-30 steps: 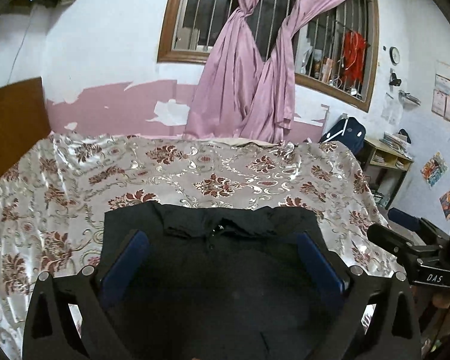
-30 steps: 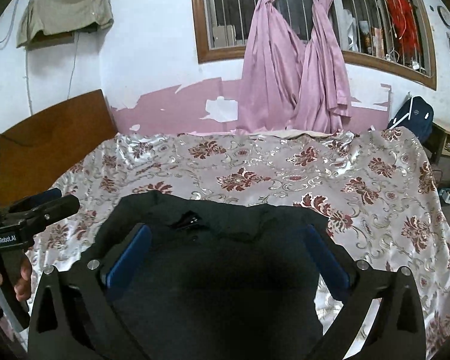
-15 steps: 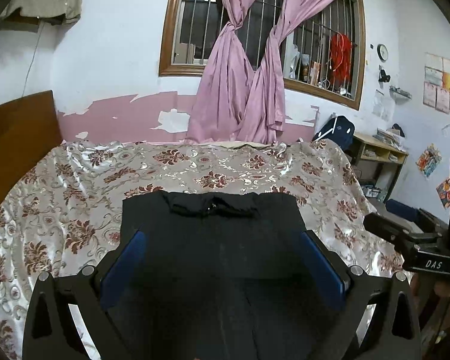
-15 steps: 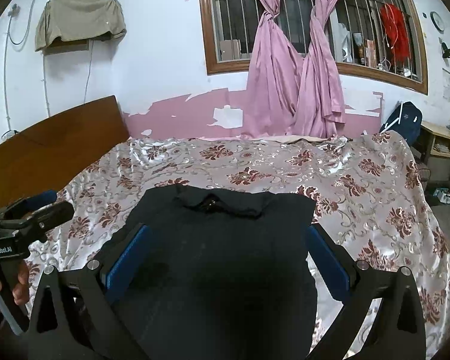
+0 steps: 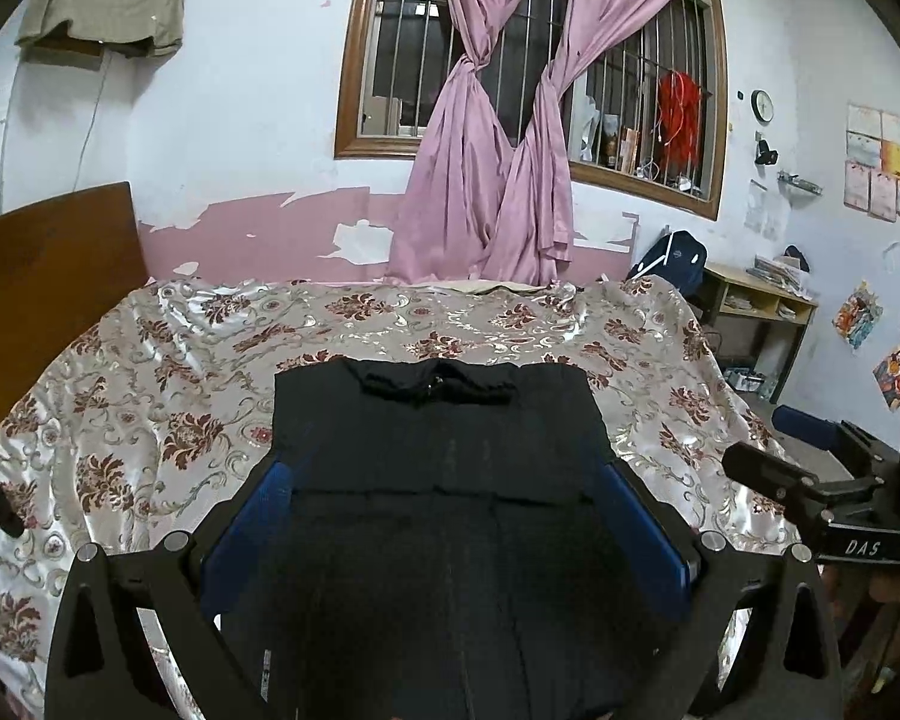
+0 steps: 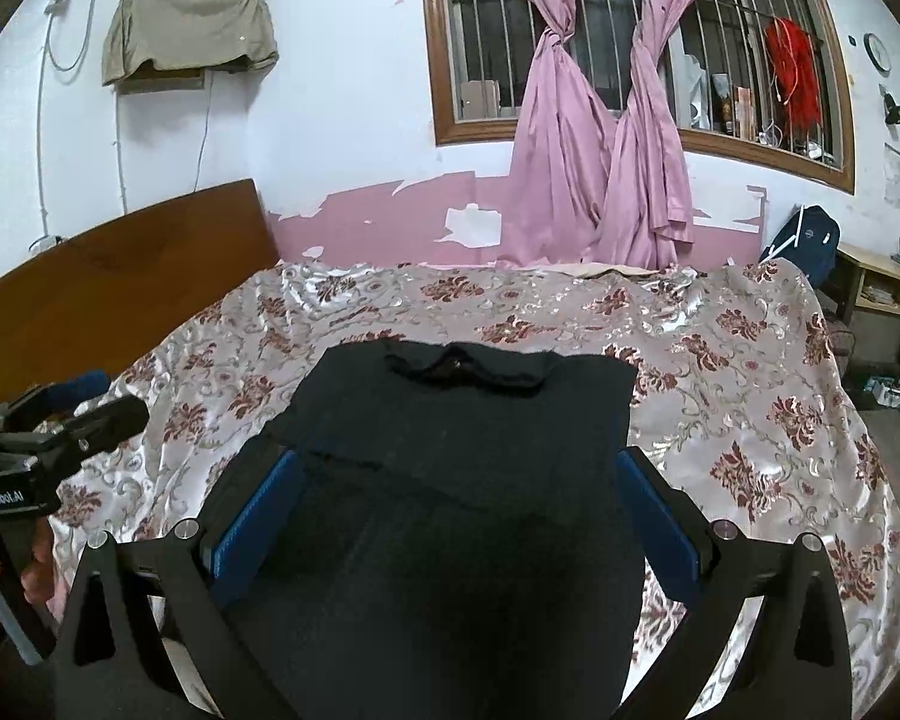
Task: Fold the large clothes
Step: 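Release the jacket and pull both grippers back above the folded bundle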
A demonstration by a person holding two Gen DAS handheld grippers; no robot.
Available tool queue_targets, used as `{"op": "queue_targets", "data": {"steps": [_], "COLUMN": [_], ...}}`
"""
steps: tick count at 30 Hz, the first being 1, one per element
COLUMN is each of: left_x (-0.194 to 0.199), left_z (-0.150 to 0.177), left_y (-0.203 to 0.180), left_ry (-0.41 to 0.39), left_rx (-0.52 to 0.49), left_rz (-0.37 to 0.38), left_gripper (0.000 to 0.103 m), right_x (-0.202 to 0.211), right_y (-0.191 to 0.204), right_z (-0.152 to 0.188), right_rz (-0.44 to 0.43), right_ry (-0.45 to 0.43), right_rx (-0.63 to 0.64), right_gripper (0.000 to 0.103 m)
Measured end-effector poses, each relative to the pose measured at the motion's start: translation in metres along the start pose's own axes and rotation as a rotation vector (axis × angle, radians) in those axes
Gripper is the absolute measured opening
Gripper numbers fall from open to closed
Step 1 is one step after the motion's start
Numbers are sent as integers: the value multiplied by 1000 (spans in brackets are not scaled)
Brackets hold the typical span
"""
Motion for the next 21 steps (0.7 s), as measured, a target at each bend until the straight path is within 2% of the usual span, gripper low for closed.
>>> {"op": "queue_targets", "data": {"steps": [9, 21], "left_x": [19, 25], "left_z": [26, 73], "left_y": [3, 18], "left_ry": [8, 41], "left_rx": [1, 3], "left_rz": [-5, -32], "left_gripper": [103, 103], "right_x": [22, 20], "right_y": [13, 21], "right_z": [35, 91], "right_rz": [0, -13], "right_ry": [19, 98], "right_rx": [10, -5], "right_gripper": [101, 101]}}
Point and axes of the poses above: each gripper's, at about its wrist camera, not at the fingertips, and x roughly against the way its jaws point, y to its left, z to its underside, the point moved 9 cm from there along -x, roughly the way its jaws point, and after that the axes turned 5 degrees about -x, right-handed, at the moved point
